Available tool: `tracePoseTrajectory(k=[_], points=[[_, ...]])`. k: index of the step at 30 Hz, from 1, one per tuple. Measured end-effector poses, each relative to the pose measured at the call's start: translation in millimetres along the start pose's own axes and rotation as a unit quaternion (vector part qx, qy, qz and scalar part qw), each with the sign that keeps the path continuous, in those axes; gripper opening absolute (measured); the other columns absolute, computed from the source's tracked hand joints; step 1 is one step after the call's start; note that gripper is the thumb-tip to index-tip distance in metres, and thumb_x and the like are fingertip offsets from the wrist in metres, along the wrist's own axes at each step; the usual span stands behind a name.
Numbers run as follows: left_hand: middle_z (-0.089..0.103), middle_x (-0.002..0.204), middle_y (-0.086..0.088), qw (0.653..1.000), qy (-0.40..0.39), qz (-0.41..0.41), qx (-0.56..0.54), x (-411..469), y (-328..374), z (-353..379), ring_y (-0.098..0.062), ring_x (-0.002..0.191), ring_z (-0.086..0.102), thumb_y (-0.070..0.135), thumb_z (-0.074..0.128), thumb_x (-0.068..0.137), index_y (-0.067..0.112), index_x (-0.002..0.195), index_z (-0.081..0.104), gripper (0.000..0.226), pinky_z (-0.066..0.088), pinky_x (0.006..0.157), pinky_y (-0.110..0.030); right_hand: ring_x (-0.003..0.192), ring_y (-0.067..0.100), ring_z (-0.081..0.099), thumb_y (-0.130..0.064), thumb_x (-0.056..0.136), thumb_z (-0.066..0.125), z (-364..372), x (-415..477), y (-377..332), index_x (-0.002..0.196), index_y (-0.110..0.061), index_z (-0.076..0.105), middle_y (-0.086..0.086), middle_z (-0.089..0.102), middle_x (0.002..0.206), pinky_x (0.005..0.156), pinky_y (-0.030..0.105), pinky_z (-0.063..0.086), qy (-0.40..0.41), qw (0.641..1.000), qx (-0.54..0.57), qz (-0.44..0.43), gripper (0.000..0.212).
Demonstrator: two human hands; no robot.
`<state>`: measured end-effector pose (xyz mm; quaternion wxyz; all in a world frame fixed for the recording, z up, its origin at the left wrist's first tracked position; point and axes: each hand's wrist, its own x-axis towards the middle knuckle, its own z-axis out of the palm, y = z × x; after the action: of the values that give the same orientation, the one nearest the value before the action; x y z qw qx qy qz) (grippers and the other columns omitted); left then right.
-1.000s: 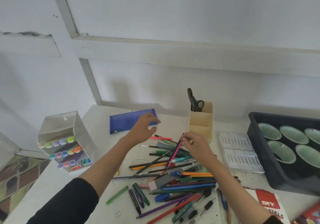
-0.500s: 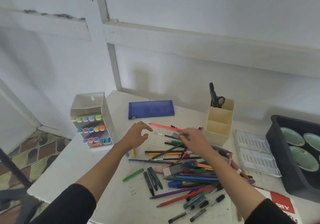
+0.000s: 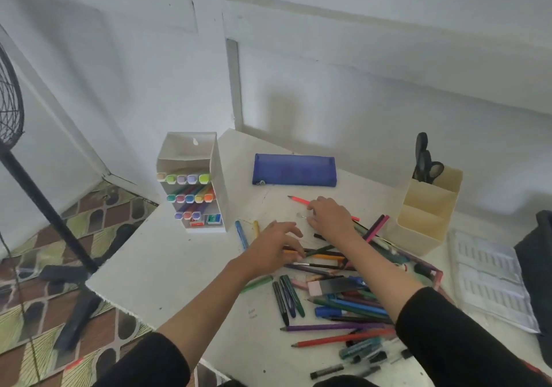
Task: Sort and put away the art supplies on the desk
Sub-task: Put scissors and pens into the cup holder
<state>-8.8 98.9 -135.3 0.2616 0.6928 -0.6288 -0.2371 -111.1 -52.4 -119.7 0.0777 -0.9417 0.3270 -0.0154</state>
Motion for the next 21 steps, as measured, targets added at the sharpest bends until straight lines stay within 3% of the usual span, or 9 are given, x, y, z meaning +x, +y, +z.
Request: tracePoseTrajectory(k=[4, 8, 13, 18, 21], points=[[0.051, 0.132, 0.002, 0.998, -0.019, 0.009, 0.059, -1, 1, 5, -0.014, 0.137, 0.029, 0.03, 0.066, 0.087, 0.022, 0.097, 0.075, 0.015, 0.008, 0.117, -0.039, 0.093, 0.02, 0.053, -0.021, 0.093, 0.052, 9, 1, -3, 0.099, -0.014, 0.062, 0.003, 0.057, 0.1, 0.069, 0.026, 0.042, 0.021, 0.999, 0.025, 0.006, 0.014], [0.049, 0.135, 0.004, 0.994, -0.027, 0.012, 0.107, 2, 2, 5, -0.014, 0.139, 0.024, 0.033, 0.067, 0.085, 0.025, 0.098, 0.075, 0.017, 0.005, 0.118, -0.043, 0.091, 0.02, 0.053, -0.021, 0.093, 0.052, 6, -1, -1, 0.096, -0.013, 0.061, 0.004, 0.061, 0.098, 0.074, 0.031, 0.046, 0.031, 0.998, 0.055, -0.002, 0.013], [0.042, 0.141, 0.004, 0.989, -0.058, 0.006, 0.137, 10, 10, 1, -0.015, 0.143, 0.015, 0.03, 0.069, 0.084, 0.022, 0.095, 0.075, 0.015, 0.002, 0.117, -0.047, 0.083, 0.019, 0.058, -0.023, 0.092, 0.056, -9, -6, -3, 0.096, -0.014, 0.062, 0.001, 0.067, 0.089, 0.07, 0.032, 0.048, 0.094, 0.986, 0.136, -0.011, 0.012], [0.034, 0.146, 0.001, 0.982, -0.097, 0.014, 0.164, 16, 15, 1, -0.018, 0.145, 0.007, 0.027, 0.066, 0.086, 0.018, 0.091, 0.073, 0.012, -0.001, 0.116, -0.052, 0.06, 0.006, 0.05, -0.019, 0.091, 0.059, -32, -16, -12, 0.095, -0.013, 0.062, -0.004, 0.065, 0.085, 0.062, 0.023, 0.044, 0.143, 0.959, 0.243, -0.028, 0.008], [0.036, 0.145, 0.0, 0.981, -0.111, 0.018, 0.158, 17, 15, -3, -0.017, 0.144, 0.013, 0.027, 0.059, 0.092, 0.018, 0.095, 0.069, 0.014, 0.004, 0.118, -0.048, 0.056, 0.007, 0.051, -0.014, 0.088, 0.063, -42, -23, -12, 0.089, -0.017, 0.06, -0.007, 0.062, 0.08, 0.06, 0.013, 0.043, 0.176, 0.926, 0.331, -0.035, 0.004]])
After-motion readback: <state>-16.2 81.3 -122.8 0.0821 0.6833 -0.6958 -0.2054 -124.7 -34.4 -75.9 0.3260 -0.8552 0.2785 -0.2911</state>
